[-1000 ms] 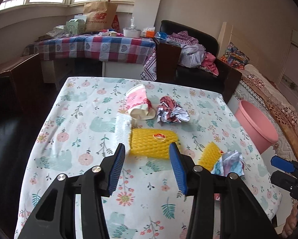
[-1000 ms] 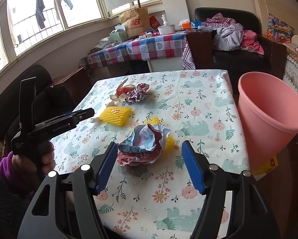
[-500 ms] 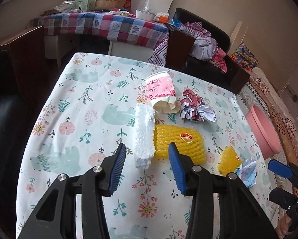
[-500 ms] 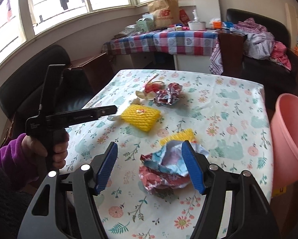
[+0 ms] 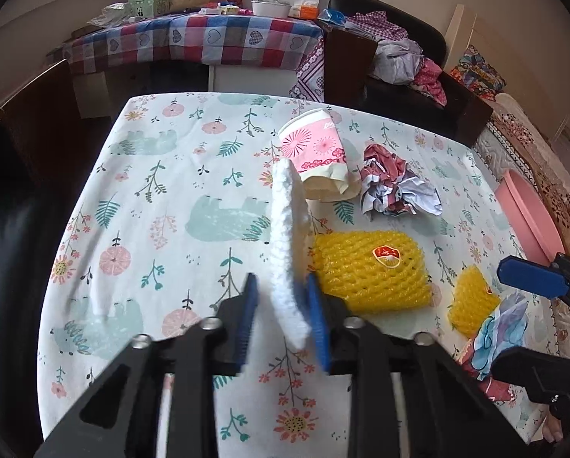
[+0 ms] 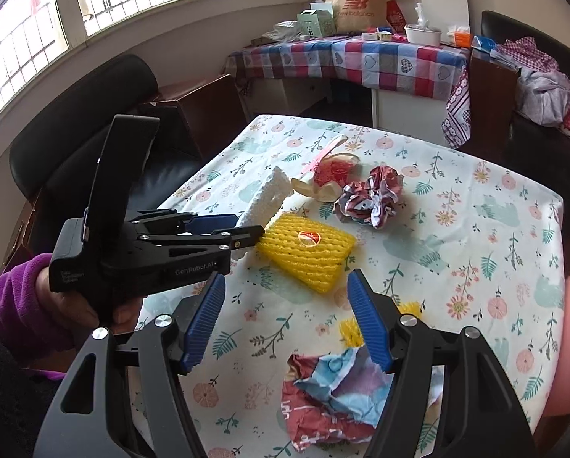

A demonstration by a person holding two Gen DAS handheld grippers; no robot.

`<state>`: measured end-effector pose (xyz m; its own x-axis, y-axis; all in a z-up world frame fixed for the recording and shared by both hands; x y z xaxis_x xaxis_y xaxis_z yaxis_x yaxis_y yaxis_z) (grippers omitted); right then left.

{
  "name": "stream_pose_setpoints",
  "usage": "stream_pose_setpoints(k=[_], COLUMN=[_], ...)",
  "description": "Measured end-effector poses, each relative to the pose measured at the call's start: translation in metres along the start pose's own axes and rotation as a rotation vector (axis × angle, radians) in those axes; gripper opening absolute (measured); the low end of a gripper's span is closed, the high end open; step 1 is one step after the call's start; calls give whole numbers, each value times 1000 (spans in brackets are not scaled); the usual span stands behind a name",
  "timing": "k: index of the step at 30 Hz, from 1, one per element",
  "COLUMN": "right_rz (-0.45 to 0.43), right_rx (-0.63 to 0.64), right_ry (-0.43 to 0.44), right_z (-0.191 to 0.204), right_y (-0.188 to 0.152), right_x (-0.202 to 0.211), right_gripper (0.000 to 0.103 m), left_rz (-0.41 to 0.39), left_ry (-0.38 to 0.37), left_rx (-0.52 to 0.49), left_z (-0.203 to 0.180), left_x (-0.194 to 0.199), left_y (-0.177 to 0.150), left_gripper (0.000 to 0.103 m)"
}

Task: Collect trash
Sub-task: 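Grasp the white foam strip with the left tool while the right grasps the yellow foam net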

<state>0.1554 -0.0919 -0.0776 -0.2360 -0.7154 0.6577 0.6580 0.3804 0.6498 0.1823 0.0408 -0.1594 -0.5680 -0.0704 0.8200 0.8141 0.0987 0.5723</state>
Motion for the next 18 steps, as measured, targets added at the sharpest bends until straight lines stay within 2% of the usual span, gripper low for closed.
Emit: stream_pose_setpoints(k=[6, 11, 16, 17, 18], right_rz=[15, 71, 165, 194, 219], right_rx=[-20, -1, 124, 132, 127], right_ry=[-3, -10, -126, -158, -188], right_z=[-5, -3, -1, -6, -13], right_y=[6, 10, 9, 8, 5], right_x=[-13, -40, -70, -76, -81], right_gripper=[67, 67, 67, 66, 59], left_rz=[-33, -38, -50, -57, -63], left_ry=[7, 17, 17, 17, 15], left_rx=[27, 73, 115, 117, 119], left_z=[17, 42, 57, 58, 59], left_x=[18, 29, 38, 41, 43], left_y=[-1, -13, -19, -19, -19], left_gripper=[13, 13, 13, 13, 13])
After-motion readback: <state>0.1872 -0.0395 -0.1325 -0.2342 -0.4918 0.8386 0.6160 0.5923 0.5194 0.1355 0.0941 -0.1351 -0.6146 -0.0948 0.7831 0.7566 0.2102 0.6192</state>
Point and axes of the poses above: each gripper's, at about its wrist camera, not at the fingertips, and x roughly against the way its jaws point, z to its left, y to its top, the point moved 9 cm from there along -x, roughly the way its jaws point, and after that the axes turned 13 degrees about y, right-handed, at the moved point
